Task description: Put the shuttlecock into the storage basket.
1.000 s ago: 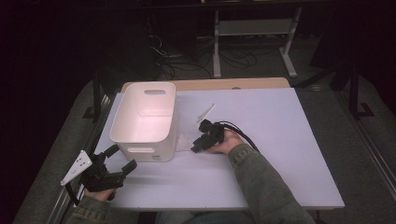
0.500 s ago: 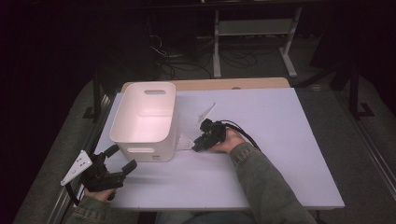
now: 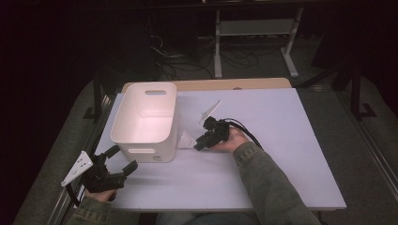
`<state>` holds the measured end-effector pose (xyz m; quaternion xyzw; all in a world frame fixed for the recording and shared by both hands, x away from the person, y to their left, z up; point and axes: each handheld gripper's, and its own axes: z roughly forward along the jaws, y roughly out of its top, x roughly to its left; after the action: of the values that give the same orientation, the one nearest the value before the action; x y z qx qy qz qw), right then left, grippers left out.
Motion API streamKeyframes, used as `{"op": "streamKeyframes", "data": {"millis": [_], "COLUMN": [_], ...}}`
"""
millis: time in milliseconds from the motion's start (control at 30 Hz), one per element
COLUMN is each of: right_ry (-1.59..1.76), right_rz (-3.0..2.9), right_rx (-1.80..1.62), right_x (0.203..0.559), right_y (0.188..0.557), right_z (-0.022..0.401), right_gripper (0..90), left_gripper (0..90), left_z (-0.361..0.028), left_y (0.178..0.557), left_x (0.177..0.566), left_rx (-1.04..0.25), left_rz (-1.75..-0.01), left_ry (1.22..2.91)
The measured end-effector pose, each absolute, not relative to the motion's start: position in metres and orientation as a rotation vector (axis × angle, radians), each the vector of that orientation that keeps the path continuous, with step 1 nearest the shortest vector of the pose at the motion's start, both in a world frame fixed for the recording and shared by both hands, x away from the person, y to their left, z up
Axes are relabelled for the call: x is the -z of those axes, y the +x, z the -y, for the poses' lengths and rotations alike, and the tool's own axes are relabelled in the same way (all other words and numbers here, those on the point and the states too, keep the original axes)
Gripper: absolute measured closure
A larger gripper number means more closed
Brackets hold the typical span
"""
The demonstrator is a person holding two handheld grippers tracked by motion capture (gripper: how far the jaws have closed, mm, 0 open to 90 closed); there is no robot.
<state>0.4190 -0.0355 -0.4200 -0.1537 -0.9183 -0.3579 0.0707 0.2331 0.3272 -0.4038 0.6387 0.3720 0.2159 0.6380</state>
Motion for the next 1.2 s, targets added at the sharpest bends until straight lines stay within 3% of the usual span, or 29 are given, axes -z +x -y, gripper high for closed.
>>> {"op": "streamKeyframes", "data": {"millis": [1200], "right_ry": [-0.496], "right_rz": [2.729], "right_rx": [1.140], "right_x": [0.375], "right_y": [0.413], "right_z": [0.046], "right_gripper": [63.4], "left_gripper": [0.0], "left_z": [-0.327], "left_y": [0.233], "left_x": [0.404], "left_rx": [-0.494], "left_rz": [-0.854], "left_ry": [1.453]}}
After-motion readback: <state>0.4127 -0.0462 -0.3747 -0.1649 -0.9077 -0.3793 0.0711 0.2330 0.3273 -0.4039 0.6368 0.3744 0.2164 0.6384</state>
